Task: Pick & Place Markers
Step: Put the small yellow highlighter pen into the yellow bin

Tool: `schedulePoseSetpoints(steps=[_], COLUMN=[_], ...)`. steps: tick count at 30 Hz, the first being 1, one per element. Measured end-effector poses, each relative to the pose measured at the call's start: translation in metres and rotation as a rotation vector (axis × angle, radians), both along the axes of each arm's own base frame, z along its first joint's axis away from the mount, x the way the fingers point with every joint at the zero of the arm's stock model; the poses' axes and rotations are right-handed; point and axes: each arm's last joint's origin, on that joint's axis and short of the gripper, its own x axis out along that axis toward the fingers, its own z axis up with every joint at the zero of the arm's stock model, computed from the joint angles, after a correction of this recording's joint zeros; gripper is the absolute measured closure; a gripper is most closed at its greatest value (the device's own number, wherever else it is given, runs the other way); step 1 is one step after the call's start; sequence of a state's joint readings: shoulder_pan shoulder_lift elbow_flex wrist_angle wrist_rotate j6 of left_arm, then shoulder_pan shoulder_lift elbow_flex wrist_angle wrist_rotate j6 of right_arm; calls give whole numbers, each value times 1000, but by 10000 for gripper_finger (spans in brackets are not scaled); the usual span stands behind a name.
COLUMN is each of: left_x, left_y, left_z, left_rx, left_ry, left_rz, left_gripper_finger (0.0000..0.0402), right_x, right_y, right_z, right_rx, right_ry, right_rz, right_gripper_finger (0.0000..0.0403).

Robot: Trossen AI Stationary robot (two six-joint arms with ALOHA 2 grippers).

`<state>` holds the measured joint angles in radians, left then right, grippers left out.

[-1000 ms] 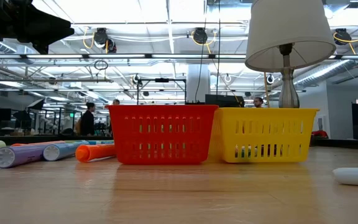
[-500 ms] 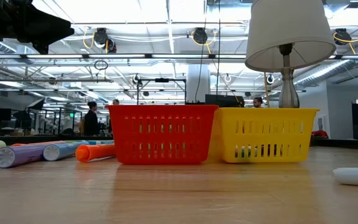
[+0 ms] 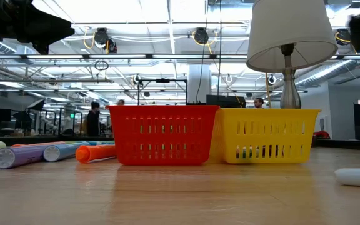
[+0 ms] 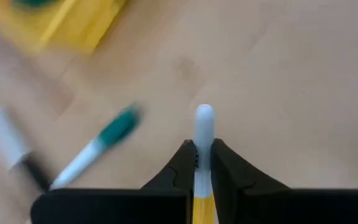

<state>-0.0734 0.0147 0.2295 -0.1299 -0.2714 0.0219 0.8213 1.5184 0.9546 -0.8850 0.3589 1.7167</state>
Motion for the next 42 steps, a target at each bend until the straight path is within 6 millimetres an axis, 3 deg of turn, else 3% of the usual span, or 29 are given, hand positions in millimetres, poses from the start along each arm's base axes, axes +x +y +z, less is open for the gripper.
schedulePoseSetpoints(steps=[16, 20, 27, 42], left_x=[0, 0, 0, 0], left_y=[0, 0, 0, 0], left_z=[0, 0, 0, 0], left_rx=[0, 0, 0, 0], left_ry=[0, 0, 0, 0], left_rz=[0, 0, 0, 0], left_gripper_finger=[268, 268, 268, 268], right_x=[25, 21, 3, -7], right_y=[-54, -66, -92, -119], right_z=[16, 18, 11, 16], right_rx=[-325, -350, -347, -494], right_ry=[36, 4, -195, -587], right_rz=[211, 246, 254, 564], right_gripper_finger=[385, 385, 385, 385])
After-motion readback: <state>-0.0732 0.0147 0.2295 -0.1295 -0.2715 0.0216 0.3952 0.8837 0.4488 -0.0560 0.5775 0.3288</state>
